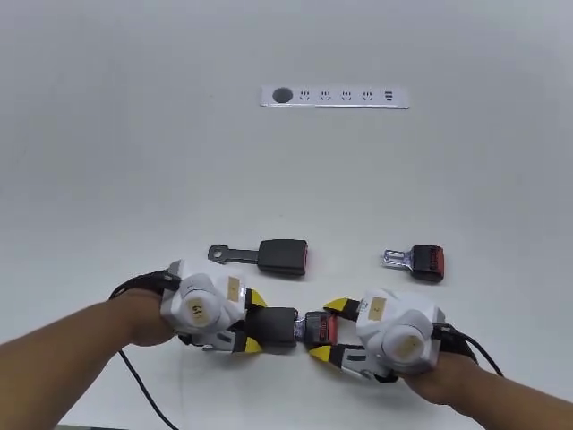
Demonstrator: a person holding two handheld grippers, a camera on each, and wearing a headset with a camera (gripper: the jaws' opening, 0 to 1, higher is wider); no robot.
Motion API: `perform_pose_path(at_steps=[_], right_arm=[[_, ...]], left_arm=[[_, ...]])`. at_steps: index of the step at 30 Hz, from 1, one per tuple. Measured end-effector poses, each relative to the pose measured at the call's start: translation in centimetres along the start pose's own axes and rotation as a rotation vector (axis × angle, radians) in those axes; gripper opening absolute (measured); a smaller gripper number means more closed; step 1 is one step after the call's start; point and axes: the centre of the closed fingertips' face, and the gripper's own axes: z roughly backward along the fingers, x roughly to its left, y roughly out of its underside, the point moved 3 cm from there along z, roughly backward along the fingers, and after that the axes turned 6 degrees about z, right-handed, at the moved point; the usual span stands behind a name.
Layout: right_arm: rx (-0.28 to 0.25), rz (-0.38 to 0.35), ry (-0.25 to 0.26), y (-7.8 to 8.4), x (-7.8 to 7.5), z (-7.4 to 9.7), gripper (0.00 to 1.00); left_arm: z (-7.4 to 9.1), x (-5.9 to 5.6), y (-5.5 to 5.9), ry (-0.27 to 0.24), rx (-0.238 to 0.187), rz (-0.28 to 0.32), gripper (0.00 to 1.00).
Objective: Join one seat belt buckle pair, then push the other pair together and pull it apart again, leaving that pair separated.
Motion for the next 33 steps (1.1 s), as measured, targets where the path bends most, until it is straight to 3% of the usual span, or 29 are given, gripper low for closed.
perform_pose_path(at_steps=[9,10,11,22,27,33], right_arm=[[0.002,0.005,-0.005,0.1,-0.2,-0.4,0.34],[0.010,0.051,-0.003,0.2,-0.5,-0.6,0.34],[0.006,0.003,-0.015,0.3,-0.2,-0.8,0.34],[0.015,0.022,-0.030,0.4,-0.3,-0.9,0.34],[0.016,0.042,-0.048,0.4,-0.5,-0.9,0.34],[0.032,0.065,-0.071,0.3,-0.5,-0.7,0.34]], left_arm=[[0.1,0.0,-0.2,0.005,0.005,-0.002,0.32],[0.1,0.1,-0.1,0.008,0.006,-0.012,0.32],[0.1,0.0,-0.1,0.008,0.007,-0.008,0.32],[0.2,-0.3,0.0,0.010,-0.002,-0.009,0.33],[0.2,-0.4,0.0,-0.001,-0.026,0.020,0.33],[0.2,-0.4,0.1,0.004,-0.039,0.010,0.33]])
